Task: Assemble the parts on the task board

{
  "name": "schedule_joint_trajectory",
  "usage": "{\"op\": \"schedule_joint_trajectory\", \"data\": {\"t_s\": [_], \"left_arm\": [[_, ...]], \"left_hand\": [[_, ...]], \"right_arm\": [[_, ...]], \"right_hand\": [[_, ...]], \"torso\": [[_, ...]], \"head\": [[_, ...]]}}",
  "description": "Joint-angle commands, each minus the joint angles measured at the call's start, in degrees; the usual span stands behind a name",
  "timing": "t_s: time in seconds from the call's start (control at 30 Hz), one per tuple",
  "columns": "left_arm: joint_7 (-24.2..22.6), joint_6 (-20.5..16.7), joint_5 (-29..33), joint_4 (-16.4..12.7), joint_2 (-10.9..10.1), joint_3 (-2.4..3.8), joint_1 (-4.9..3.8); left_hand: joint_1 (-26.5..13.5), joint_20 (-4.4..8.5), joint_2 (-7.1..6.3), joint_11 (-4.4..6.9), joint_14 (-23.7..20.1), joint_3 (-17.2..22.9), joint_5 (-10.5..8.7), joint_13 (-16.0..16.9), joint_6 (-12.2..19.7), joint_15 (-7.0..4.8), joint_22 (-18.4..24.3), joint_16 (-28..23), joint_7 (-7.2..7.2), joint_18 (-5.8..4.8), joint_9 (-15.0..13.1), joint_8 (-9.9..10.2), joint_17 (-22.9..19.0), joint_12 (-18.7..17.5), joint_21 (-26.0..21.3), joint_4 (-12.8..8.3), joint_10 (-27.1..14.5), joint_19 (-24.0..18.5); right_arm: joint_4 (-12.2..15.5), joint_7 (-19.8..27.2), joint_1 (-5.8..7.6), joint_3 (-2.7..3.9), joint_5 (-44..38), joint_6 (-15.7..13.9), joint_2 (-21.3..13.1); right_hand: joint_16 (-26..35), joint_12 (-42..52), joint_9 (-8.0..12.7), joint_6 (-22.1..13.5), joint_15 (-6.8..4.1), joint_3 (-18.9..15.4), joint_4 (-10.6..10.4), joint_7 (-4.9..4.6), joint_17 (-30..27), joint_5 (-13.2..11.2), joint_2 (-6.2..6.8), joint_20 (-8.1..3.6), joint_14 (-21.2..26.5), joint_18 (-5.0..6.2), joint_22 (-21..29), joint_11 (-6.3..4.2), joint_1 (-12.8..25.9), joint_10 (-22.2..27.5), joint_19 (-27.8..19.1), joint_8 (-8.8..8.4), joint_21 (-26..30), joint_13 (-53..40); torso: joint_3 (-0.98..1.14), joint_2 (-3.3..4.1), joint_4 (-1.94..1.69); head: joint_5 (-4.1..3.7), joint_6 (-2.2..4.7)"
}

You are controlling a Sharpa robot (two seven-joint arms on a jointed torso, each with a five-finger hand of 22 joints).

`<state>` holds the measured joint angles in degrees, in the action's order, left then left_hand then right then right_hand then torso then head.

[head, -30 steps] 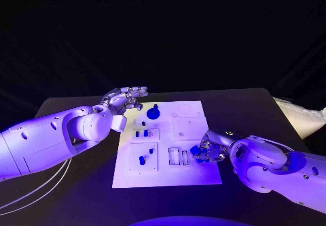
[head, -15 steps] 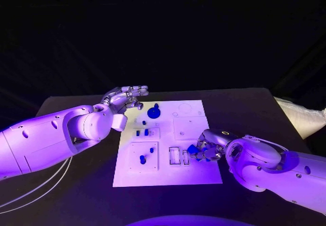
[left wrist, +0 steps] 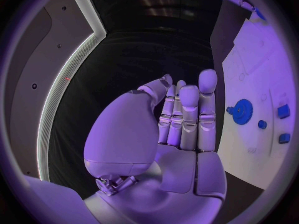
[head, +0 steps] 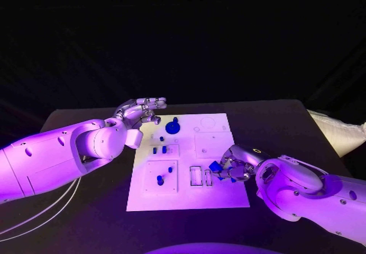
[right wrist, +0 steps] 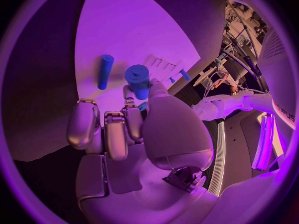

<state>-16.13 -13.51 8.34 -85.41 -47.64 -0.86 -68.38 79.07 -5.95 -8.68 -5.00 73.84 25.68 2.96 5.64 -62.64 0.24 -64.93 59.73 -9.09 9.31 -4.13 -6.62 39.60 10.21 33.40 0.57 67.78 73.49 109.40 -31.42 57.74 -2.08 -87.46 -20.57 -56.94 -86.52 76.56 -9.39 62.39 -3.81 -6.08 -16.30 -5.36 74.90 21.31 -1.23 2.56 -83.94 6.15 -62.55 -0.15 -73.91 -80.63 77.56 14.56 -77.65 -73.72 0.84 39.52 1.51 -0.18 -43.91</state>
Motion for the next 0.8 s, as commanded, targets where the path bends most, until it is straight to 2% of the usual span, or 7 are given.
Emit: {"op": "schedule_joint_trajectory", "data": {"t_s": [0.03, 0.3, 0.53, 0.8], "left_arm": [[-0.2, 1.2, -0.1, -0.1, 0.1, 0.04, 0.03], [-0.2, 1.2, -0.1, -0.2, 0.1, 0.04, 0.10], [-0.1, 1.3, -0.1, -0.3, 0.1, 0.04, 0.13], [0.2, 1.2, -0.1, -0.4, 0.0, 0.04, 0.13]], "left_hand": [[0.0, -0.02, 0.45, 0.02, -0.3, -0.3, 0.11, 0.1, 0.4, -0.01, 0.0, -0.2, -0.15, 0.36, 0.1, -0.3, 0.0, 0.4, -0.2, -0.1, -0.4, -0.4], [0.0, -0.02, 0.45, 0.02, -0.3, -0.3, 0.11, 0.1, 0.4, -0.01, 0.0, -0.2, -0.15, 0.36, 0.1, -0.3, 0.0, 0.4, -0.2, -0.1, -0.4, -0.4], [0.0, -0.02, 0.45, 0.02, -0.3, -0.3, 0.11, 0.1, 0.4, -0.01, 0.0, -0.2, -0.15, 0.36, 0.1, -0.3, 0.0, 0.4, -0.2, -0.1, -0.4, -0.4], [0.0, -0.03, 0.49, 0.01, -0.3, -0.4, 0.11, 0.1, 0.5, 0.00, 0.1, -0.2, -0.15, 0.38, 0.1, -0.4, -0.1, 0.4, -0.4, -0.1, -0.4, -0.5]], "right_arm": [[0.4, 1.7, 0.10, 0.03, 3.9, -2.0, 0.2], [-0.3, 2.1, 0.03, 0.06, 5.9, 2.1, 2.5], [-1.2, 1.0, -0.05, 0.06, 6.0, 6.2, 4.4], [-2.3, -0.5, -0.11, 0.06, 4.3, 6.2, 6.1]], "right_hand": [[-0.2, -0.3, -2.0, 1.9, -0.37, -0.2, -0.3, 1.56, 8.4, 0.4, -1.53, -0.40, -4.8, -0.85, -0.1, -0.35, -0.2, -0.2, 0.1, 0.94, -0.2, 0.1], [-0.3, 1.0, -2.8, 3.1, -0.79, -0.4, -0.2, 2.18, 8.6, 0.6, -2.44, -0.71, -4.8, -0.88, -0.3, -0.89, 0.2, -1.5, 0.3, 1.49, -0.3, -1.8], [-0.4, 1.8, -3.9, 4.3, -1.22, -2.1, -0.4, 2.74, 8.8, 0.2, -3.66, -1.12, -4.8, -0.98, -0.8, -1.39, 3.5, -2.7, 0.6, 1.85, -0.5, -3.4], [-0.3, 2.2, -4.3, 4.8, -1.41, -2.9, -0.4, 2.98, 8.6, -0.3, -4.23, -1.29, -4.8, -1.00, -0.8, -1.58, 4.8, -3.2, 0.7, 1.96, -0.5, -4.1]], "torso": [[-0.03, 0.04, -0.06], [0.01, 0.07, -0.02], [-0.12, 0.06, -0.14], [-0.05, 0.11, -0.09]], "head": [[-0.04, 0.09], [0.06, 0.14], [0.07, -0.02], [0.34, -0.24]]}}
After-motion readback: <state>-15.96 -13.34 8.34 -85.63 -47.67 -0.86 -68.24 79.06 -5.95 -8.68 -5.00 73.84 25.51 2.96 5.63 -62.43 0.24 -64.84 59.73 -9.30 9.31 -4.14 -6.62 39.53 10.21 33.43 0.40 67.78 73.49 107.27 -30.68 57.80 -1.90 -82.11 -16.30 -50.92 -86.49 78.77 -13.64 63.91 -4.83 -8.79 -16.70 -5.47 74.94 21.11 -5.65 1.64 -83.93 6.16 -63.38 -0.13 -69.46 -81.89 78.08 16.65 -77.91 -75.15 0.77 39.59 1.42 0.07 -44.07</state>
